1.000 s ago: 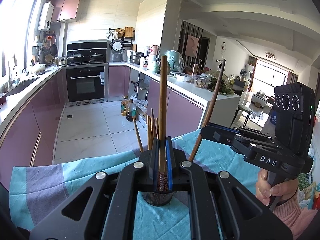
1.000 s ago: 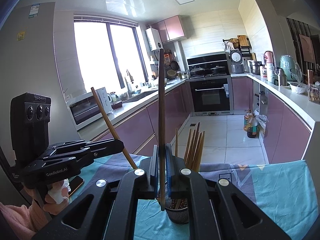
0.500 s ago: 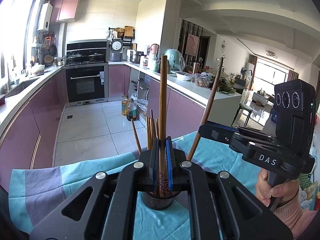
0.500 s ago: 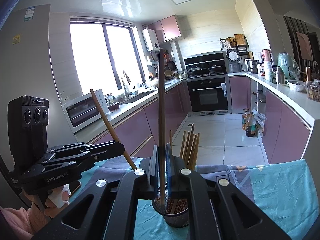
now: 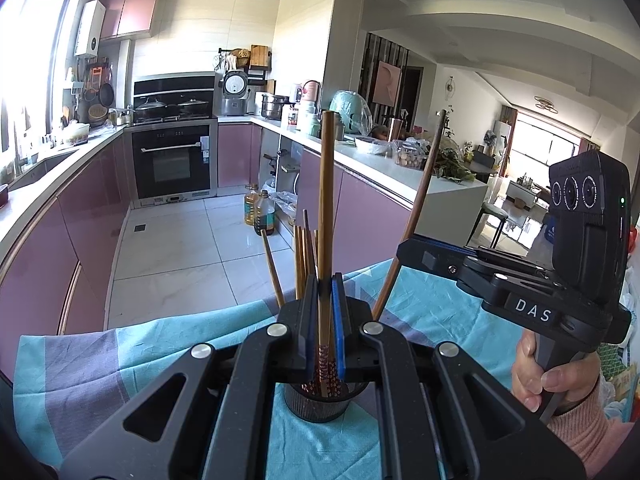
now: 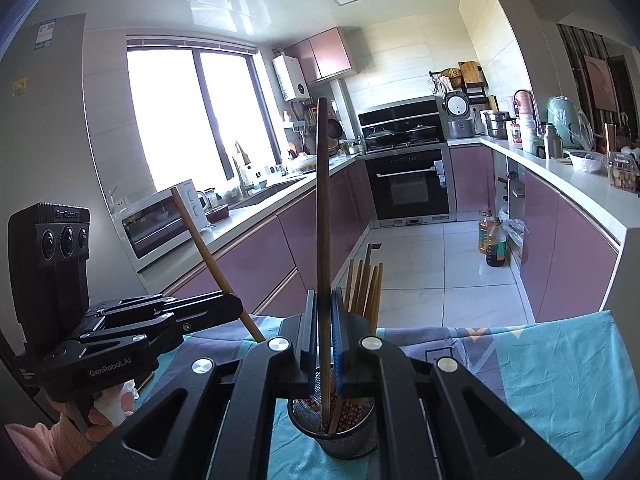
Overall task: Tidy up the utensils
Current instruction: 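Lower the chopstick into the mesh cup with the left tool while the right tool lowers its own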
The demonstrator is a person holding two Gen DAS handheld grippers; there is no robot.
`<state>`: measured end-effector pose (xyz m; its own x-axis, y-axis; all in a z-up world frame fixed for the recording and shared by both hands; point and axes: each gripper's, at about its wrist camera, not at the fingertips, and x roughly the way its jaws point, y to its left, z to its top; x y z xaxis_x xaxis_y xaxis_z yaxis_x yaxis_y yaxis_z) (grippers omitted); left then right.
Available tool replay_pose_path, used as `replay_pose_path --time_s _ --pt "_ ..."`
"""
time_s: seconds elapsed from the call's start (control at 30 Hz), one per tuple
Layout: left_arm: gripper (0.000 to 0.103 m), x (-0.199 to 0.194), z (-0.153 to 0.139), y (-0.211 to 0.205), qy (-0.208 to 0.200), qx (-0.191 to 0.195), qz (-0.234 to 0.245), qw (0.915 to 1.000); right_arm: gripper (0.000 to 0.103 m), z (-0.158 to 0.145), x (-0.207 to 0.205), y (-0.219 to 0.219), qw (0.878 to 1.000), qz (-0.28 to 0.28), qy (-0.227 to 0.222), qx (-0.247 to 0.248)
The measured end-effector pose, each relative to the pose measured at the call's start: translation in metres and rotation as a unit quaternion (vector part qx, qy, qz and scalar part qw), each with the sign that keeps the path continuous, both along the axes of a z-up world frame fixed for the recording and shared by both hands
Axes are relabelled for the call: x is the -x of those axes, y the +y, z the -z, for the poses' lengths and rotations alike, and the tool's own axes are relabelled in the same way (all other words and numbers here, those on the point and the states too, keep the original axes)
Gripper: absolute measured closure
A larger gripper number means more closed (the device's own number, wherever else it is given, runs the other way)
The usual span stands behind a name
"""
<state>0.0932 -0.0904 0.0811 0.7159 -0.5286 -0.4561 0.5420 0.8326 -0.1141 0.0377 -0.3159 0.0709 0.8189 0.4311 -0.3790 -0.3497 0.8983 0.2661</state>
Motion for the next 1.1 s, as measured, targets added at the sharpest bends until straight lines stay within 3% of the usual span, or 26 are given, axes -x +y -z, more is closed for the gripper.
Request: replay_pose_path --time_s 0.63,1.1 --pt "0.095 -0.002 0.023 -0.007 0.055 -0.065 0.026 0.9960 0.097 0.041 -0.025 0.020 0.997 -0.017 0.072 0.034" --pt "0.095 -0.040 0.050 -0.010 0.106 -0.060 0.018 0.9924 0.097 0.060 -0.041 0.021 0.994 -0.011 0.104 0.025"
